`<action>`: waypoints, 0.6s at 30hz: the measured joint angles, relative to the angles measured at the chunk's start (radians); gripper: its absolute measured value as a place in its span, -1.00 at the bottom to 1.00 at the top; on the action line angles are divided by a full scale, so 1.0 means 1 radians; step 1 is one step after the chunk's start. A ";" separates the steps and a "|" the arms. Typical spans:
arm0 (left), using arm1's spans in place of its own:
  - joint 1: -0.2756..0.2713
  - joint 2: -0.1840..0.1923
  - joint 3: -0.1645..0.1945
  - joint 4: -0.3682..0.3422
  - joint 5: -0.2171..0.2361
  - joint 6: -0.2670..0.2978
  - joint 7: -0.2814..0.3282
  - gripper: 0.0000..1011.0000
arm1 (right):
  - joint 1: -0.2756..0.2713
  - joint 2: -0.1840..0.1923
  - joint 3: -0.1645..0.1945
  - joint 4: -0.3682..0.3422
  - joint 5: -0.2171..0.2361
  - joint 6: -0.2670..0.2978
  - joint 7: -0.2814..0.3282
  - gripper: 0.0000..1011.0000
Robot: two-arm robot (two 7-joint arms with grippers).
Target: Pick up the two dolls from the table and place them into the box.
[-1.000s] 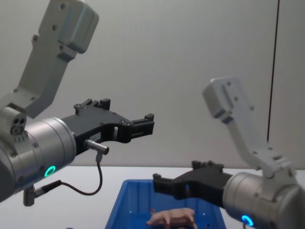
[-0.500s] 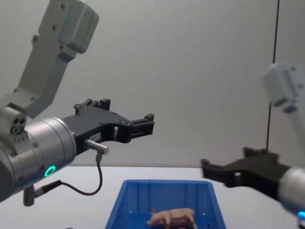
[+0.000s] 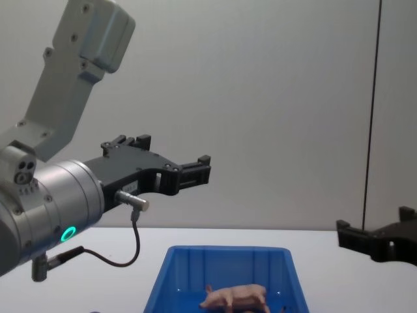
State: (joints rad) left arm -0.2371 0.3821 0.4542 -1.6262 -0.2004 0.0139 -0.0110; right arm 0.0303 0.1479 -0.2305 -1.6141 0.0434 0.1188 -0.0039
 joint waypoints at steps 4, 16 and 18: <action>0.000 0.000 0.000 0.000 0.000 0.000 0.000 0.98 | -0.012 0.009 0.007 -0.014 0.008 0.002 -0.010 0.98; 0.026 0.022 -0.008 -0.033 -0.006 0.025 0.015 0.98 | -0.033 0.026 0.019 -0.036 0.022 0.006 -0.026 0.98; 0.037 0.032 -0.011 -0.044 -0.013 0.035 0.022 0.98 | -0.035 0.027 0.020 -0.038 0.023 0.006 -0.028 0.98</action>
State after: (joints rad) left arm -0.2001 0.4136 0.4427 -1.6705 -0.2136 0.0487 0.0110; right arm -0.0045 0.1751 -0.2104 -1.6523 0.0668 0.1249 -0.0317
